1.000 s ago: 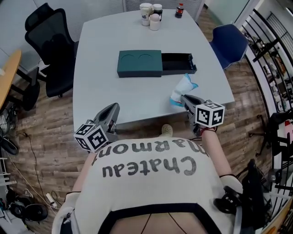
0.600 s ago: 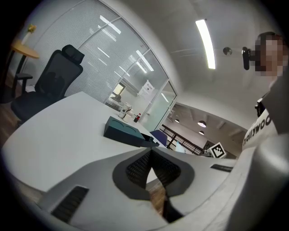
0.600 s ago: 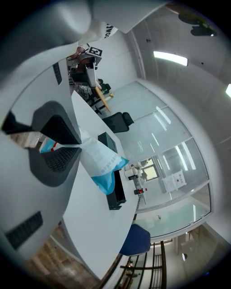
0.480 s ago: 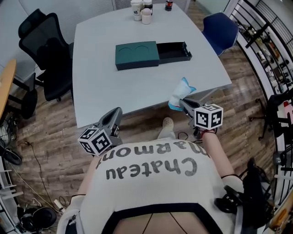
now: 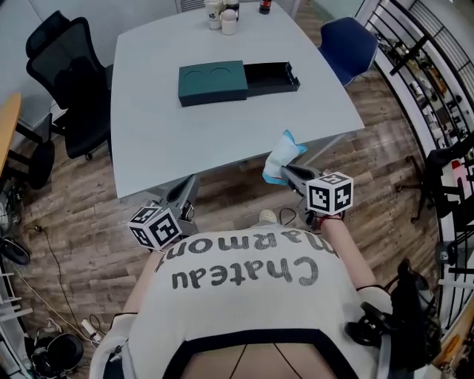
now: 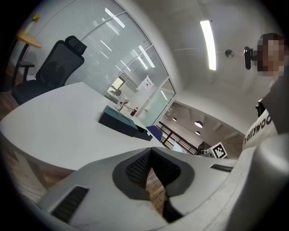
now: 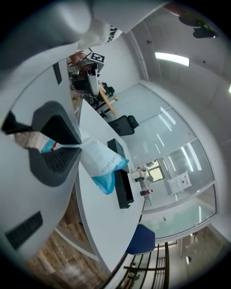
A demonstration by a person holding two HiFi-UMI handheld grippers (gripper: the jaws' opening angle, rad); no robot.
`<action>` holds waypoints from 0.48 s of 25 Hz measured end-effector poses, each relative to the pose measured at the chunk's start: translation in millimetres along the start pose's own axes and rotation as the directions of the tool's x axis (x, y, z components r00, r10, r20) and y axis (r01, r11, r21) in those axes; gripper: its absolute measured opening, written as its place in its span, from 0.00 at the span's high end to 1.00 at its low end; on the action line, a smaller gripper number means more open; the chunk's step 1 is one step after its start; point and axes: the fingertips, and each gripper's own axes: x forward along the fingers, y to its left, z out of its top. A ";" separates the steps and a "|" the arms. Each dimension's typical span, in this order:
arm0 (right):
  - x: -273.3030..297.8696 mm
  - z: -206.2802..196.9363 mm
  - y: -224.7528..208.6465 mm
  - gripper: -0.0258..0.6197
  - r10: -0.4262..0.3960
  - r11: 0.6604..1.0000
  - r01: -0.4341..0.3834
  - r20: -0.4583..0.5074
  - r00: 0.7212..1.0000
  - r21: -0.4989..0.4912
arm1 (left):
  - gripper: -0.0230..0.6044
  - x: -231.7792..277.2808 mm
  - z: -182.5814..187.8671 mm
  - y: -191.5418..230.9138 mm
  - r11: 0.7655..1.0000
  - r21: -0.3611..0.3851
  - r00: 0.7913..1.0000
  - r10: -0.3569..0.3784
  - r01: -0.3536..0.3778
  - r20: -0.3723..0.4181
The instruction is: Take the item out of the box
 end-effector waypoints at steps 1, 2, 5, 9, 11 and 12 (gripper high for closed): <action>-2.4 0.4 -2.6 0.93 0.002 1.000 -0.002 0.001 1.000 0.000 | 0.96 0.6 0.0 -2.9 1.000 0.001 1.000 0.003 -0.003 0.006; -4.1 1.8 -4.8 0.93 0.005 1.000 -0.005 0.004 1.000 -0.001 | 0.96 0.8 -0.1 -5.1 1.000 0.001 1.000 0.008 -0.008 0.011; -6.1 11.9 -8.0 0.93 0.023 1.000 -0.023 0.017 1.000 -0.012 | 0.96 0.8 -0.4 -7.2 1.000 -0.002 0.999 0.029 -0.029 0.019; -14.9 25.5 -16.3 0.93 0.045 0.998 -0.045 0.012 0.999 -0.045 | 0.96 7.3 9.1 -14.5 0.997 -0.039 0.995 0.071 -0.068 0.069; -23.1 29.5 -22.8 0.93 0.051 0.997 -0.050 0.011 0.999 -0.056 | 0.96 13.7 17.1 -24.8 0.997 -0.035 0.993 0.075 -0.072 0.090; -26.1 31.7 -26.7 0.93 0.052 0.997 -0.051 0.014 0.999 -0.060 | 0.96 17.4 21.3 -29.9 0.997 -0.024 0.992 0.074 -0.072 0.097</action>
